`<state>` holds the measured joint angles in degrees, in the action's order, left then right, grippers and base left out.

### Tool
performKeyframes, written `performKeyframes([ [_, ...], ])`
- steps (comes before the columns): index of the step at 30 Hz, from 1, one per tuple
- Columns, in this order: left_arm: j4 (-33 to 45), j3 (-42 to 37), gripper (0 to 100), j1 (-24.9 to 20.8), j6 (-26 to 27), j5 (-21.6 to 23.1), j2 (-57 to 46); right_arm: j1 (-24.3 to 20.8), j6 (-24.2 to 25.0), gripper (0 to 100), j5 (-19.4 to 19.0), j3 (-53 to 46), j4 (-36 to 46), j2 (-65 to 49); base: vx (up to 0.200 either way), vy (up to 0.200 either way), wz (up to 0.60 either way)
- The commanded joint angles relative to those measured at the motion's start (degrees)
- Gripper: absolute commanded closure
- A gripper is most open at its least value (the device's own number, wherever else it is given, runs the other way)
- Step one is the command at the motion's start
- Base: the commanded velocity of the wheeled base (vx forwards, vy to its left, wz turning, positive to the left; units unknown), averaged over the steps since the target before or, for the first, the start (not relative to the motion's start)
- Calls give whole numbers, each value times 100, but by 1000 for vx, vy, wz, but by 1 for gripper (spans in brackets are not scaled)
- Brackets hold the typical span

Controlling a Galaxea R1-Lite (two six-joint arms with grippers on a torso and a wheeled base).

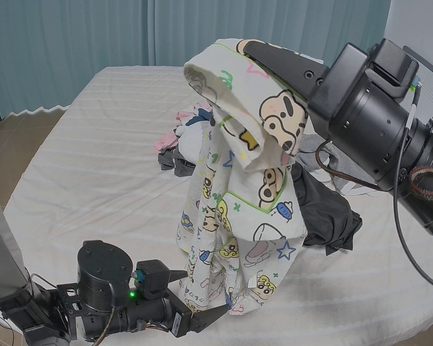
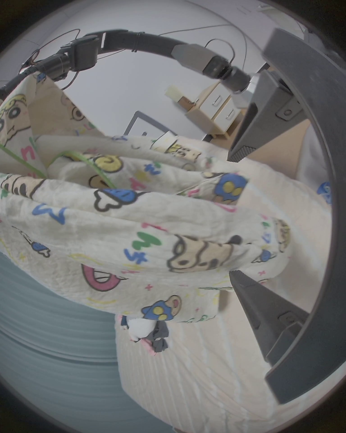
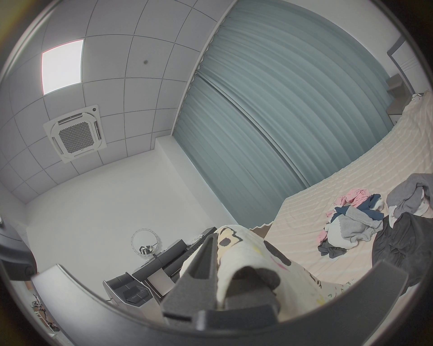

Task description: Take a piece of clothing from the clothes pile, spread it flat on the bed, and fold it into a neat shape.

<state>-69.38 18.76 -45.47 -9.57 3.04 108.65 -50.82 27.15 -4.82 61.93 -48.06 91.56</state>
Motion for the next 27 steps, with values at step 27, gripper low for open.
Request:
performKeyframes([
  [27,-2062,-294,0,741,368,-1147,991,380,27,100,-2,-225,-2,-306,0,0,0],
])
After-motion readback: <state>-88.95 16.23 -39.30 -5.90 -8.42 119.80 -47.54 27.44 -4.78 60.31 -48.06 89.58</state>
